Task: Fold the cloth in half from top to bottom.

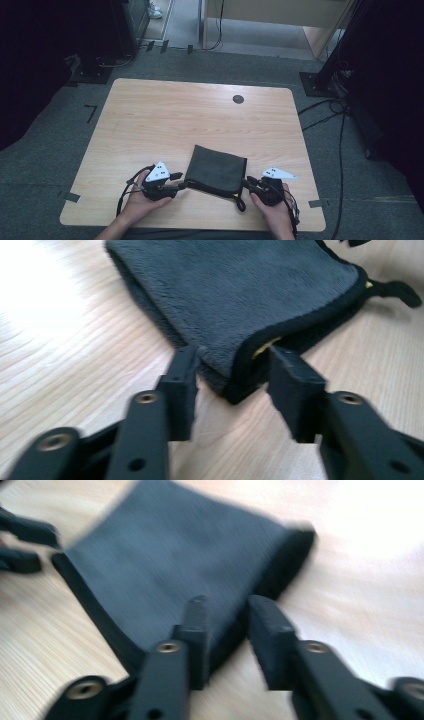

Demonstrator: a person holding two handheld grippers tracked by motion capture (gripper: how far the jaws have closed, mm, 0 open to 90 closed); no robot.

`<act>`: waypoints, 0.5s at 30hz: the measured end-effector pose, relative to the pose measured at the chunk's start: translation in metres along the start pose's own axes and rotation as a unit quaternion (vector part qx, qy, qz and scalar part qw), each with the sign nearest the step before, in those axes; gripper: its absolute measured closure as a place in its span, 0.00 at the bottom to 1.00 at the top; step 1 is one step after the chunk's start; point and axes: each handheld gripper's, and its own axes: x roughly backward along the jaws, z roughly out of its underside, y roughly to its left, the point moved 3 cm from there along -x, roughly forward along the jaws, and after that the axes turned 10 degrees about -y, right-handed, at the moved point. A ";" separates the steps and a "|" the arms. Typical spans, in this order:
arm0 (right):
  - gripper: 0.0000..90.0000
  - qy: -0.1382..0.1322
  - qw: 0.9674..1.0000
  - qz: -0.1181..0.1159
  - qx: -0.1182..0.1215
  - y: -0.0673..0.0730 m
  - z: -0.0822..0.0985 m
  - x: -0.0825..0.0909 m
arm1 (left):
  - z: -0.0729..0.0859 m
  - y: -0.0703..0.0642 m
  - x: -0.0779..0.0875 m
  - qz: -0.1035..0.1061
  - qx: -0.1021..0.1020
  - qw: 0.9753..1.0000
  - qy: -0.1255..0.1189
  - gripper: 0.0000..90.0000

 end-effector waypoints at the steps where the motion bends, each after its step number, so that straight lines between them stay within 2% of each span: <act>1: 0.69 -0.004 1.000 -0.004 0.003 0.003 -0.003 -0.002 | 0.000 0.002 0.000 -0.009 0.008 1.000 -0.001 0.52; 5: 0.53 -0.002 0.999 -0.015 0.029 0.025 -0.015 -0.022 | -0.004 0.006 0.004 -0.020 0.039 0.999 -0.004 0.41; 8: 0.43 0.005 0.999 0.009 0.048 0.040 -0.018 -0.042 | -0.006 0.009 0.007 -0.031 0.047 0.998 -0.006 0.36; 9: 0.43 0.008 0.998 0.019 0.055 0.042 -0.017 -0.047 | -0.007 0.010 0.009 -0.034 0.050 0.998 -0.008 0.35; 12: 0.41 0.033 0.994 0.058 0.089 0.049 -0.009 -0.065 | -0.007 0.014 0.014 -0.047 0.055 0.997 -0.010 0.31; 13: 0.39 0.044 0.992 0.065 0.099 0.050 -0.006 -0.069 | -0.007 0.015 0.016 -0.051 0.054 0.997 -0.008 0.30; 15: 0.39 0.043 0.990 0.074 0.115 0.051 -0.003 -0.074 | -0.006 0.017 0.020 -0.058 0.056 0.997 -0.007 0.29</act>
